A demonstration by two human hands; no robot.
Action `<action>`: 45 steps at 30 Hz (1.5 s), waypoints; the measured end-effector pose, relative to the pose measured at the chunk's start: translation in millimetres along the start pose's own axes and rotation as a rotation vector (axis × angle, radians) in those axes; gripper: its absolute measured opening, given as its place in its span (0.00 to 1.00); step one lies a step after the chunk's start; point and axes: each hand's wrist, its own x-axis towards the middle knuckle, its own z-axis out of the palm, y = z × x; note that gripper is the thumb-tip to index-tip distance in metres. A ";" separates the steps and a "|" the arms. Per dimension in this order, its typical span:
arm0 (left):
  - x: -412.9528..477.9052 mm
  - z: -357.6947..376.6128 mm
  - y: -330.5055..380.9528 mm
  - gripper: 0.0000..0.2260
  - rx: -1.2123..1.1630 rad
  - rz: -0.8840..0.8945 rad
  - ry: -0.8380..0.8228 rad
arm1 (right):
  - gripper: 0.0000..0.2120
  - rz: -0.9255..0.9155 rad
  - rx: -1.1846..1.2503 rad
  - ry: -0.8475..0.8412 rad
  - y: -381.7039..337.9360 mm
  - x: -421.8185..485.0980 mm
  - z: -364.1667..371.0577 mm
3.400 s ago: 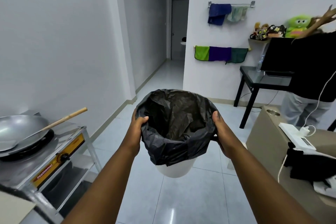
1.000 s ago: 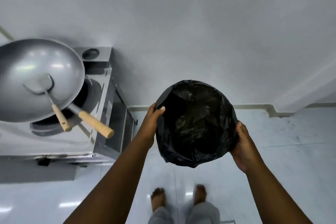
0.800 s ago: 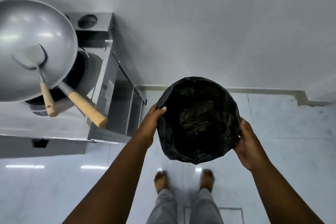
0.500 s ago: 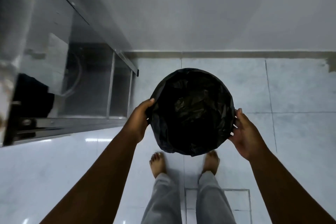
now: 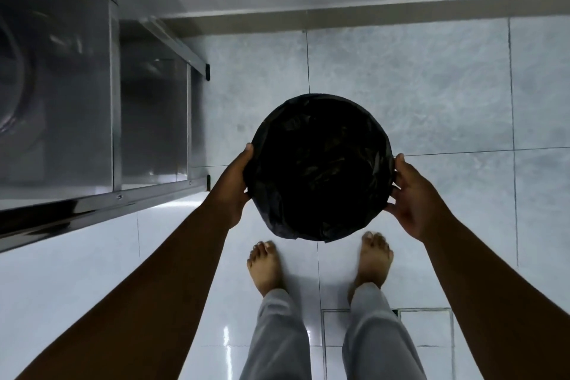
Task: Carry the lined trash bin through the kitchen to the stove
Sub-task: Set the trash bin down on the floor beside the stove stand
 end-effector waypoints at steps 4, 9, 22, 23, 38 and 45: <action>9.0 -1.2 -6.8 0.25 0.000 -0.034 0.013 | 0.21 0.010 -0.036 0.011 5.5 10.6 2.1; 14.7 -3.6 -18.5 0.25 -0.031 -0.048 0.020 | 0.18 0.016 -0.057 0.008 11.3 14.0 3.1; 2.9 -18.2 -63.1 0.41 -0.517 -0.247 0.232 | 0.41 0.256 0.301 0.105 53.2 8.6 -15.0; -1.4 -19.1 -70.9 0.42 -0.590 -0.287 0.219 | 0.42 0.288 0.349 0.070 59.9 5.1 -14.8; 34.3 3.4 -26.7 0.38 -0.694 -0.159 -0.001 | 0.42 0.185 0.472 -0.006 11.5 29.3 21.0; 76.5 8.7 45.5 0.37 -0.637 -0.084 -0.052 | 0.40 0.104 0.306 -0.065 -58.6 66.9 40.9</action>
